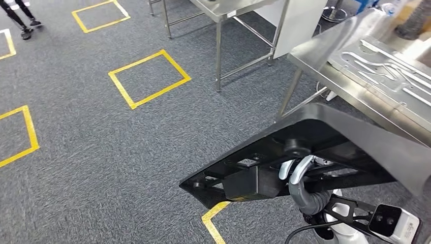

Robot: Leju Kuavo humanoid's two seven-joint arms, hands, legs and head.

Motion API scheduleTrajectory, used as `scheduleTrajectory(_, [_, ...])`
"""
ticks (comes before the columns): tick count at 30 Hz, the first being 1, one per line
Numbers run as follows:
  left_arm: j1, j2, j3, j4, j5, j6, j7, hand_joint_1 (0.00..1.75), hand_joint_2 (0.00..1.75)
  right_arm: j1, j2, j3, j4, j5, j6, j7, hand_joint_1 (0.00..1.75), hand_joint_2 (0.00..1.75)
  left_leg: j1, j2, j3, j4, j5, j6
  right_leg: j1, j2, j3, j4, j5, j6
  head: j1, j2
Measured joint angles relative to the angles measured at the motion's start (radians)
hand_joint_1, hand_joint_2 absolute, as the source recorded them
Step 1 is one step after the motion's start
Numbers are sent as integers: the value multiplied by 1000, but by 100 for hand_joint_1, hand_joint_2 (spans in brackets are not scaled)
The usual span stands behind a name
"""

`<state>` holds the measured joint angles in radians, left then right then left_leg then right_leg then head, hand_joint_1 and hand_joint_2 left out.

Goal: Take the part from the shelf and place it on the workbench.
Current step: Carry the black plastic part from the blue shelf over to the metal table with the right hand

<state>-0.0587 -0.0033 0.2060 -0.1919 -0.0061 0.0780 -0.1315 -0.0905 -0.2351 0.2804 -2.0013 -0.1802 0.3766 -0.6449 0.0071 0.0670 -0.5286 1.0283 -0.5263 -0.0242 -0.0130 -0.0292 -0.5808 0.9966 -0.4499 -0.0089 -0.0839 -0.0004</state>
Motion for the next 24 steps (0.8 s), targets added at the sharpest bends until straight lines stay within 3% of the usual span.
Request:
scheduleTrajectory(2, [1,-1,0,0,0,1,2,0,175,-10,-1,0,4,-2,-2,1,175,175,2,-46,-57,125,-68,-6,-1,21,-1,-2,3,-7,0,0])
scheduleTrajectory(3, [3,-1,0,0,0,1,3,0,175,-13,-1,0,7,-3,-3,1,175,175,3,-55,-91,197,-97,-8,0,32,-1,-2,3,-8,0,0])
scheduleTrajectory(4, [5,-1,0,0,0,1,4,0,175,-14,-1,0,10,-3,-3,1,175,175,3,-59,-118,248,-109,-8,1,45,-1,-2,3,-9,0,0])
scheduleTrajectory(5, [6,-1,0,0,0,2,4,0,175,-14,-1,0,12,-3,-3,1,175,175,3,-60,-128,262,-100,-8,2,58,-1,-1,3,-9,0,0])
scheduleTrajectory(6, [6,-1,0,0,-1,3,5,0,175,-15,-1,0,15,-4,-5,2,175,175,3,-62,-118,233,-71,-6,1,71,1,0,3,-8,0,0])
scheduleTrajectory(7, [6,-1,1,0,-1,4,5,0,175,-16,-1,0,18,-7,-8,2,175,175,4,-73,-92,168,-29,-4,1,85,2,2,2,-7,0,0])
scheduleTrajectory(9, [7,-1,2,0,-3,5,7,0,175,-22,-1,0,22,-14,-16,2,175,175,9,-128,-36,32,33,4,1,110,-1,8,1,0,0,0])
scheduleTrajectory(11, [6,-1,3,0,-5,6,8,0,175,-27,-1,0,27,-19,-20,2,175,175,9,-162,-18,-22,44,13,-1,133,-10,11,4,12,0,0])
scheduleTrajectory(13, [4,-1,3,0,-8,8,9,0,175,-29,0,1,29,-20,-26,1,175,175,7,-140,-16,-27,48,26,-6,152,-18,10,9,27,0,0])
scheduleTrajectory(15, [2,-2,3,0,-12,9,9,0,175,-30,0,1,31,-21,-34,0,175,175,9,-114,-11,-36,54,41,-4,117,-34,39,-10,36,0,0])
scheduleTrajectory(17, [3,-1,3,0,-15,10,8,0,175,-31,1,1,32,-23,-39,0,175,175,8,-87,-9,-40,56,49,-2,56,-86,148,-68,42,0,0])
scheduleTrajectory(19, [5,-1,3,0,-15,10,8,0,175,-30,2,1,34,-25,-42,-1,175,175,4,-60,-10,-40,55,52,-5,36,-148,276,-117,47,0,0])
scheduleTrajectory(20, [6,0,3,0,-15,10,8,0,175,-29,2,1,36,-25,-43,-1,175,175,3,-46,-9,-39,53,52,-6,33,-160,299,-117,47,0,0])
scheduleTrajectory(21, [5,0,3,0,-15,10,8,0,175,-29,2,1,37,-26,-44,-1,175,175,2,-33,-8,-39,52,51,-6,30,-149,280,-98,46,0,0])
scheduleTrajectory(22, [4,0,3,0,-15,10,8,0,175,-29,2,1,38,-27,-45,-1,175,175,1,-21,-6,-39,50,50,-5,22,-117,221,-65,43,0,0])
scheduleTrajectory(24, [2,0,3,0,-15,9,8,0,175,-30,2,1,38,-28,-45,-1,175,175,-3,-2,0,-39,44,43,3,-22,-38,75,-13,31,0,0])
